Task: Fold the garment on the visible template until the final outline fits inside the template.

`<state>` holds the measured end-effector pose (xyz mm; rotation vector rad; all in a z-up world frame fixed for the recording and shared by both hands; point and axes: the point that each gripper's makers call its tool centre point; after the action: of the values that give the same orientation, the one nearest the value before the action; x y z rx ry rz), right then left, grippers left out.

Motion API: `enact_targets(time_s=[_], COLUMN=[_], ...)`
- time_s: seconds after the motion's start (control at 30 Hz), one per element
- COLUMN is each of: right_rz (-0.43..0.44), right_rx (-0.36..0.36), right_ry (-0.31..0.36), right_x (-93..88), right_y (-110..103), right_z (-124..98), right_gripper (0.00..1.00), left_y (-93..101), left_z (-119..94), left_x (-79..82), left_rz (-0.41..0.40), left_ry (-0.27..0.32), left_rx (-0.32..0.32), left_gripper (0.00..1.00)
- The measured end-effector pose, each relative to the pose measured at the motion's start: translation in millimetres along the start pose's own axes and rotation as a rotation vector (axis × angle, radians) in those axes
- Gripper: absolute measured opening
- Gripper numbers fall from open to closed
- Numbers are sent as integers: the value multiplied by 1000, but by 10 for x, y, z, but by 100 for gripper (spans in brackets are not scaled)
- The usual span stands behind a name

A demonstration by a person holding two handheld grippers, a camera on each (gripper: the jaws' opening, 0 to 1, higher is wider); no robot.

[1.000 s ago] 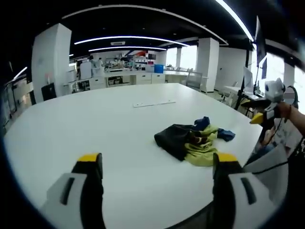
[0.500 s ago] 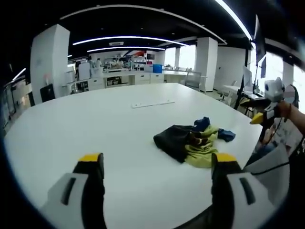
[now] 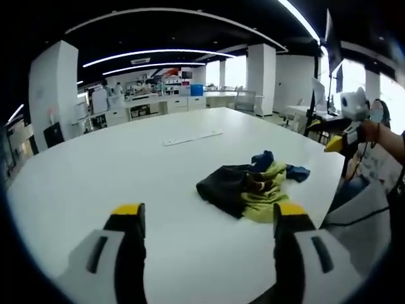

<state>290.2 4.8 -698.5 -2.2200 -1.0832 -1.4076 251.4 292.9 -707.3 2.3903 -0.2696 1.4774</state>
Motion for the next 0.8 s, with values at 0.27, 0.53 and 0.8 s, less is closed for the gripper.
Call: enact_targets(time_s=[0.27,0.53,0.8], right_rz=[-20,-68,-110], right_rx=[58,113,182], right_ry=[11,3,-7], right_x=[66,121,176], right_y=[-34,-61,-156], right_z=[154,352,555], right_gripper=[77,66,56], left_y=[102,253,311], left_z=[219,470,685], left_x=[27,117,162], left_rz=[12,13,25], left_ry=[3,3,-2], left_rx=[-62,-116,-153], left_gripper=[70,65,60])
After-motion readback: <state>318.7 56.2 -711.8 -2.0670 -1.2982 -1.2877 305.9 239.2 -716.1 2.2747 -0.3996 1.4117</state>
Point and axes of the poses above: the point that each gripper's makers call its tool centre point, and the gripper's own axes: z roughly forward along the fingers, y roughly to its right, x roughly out of its top, and after that the axes turned 10 degrees about -z, right-handed
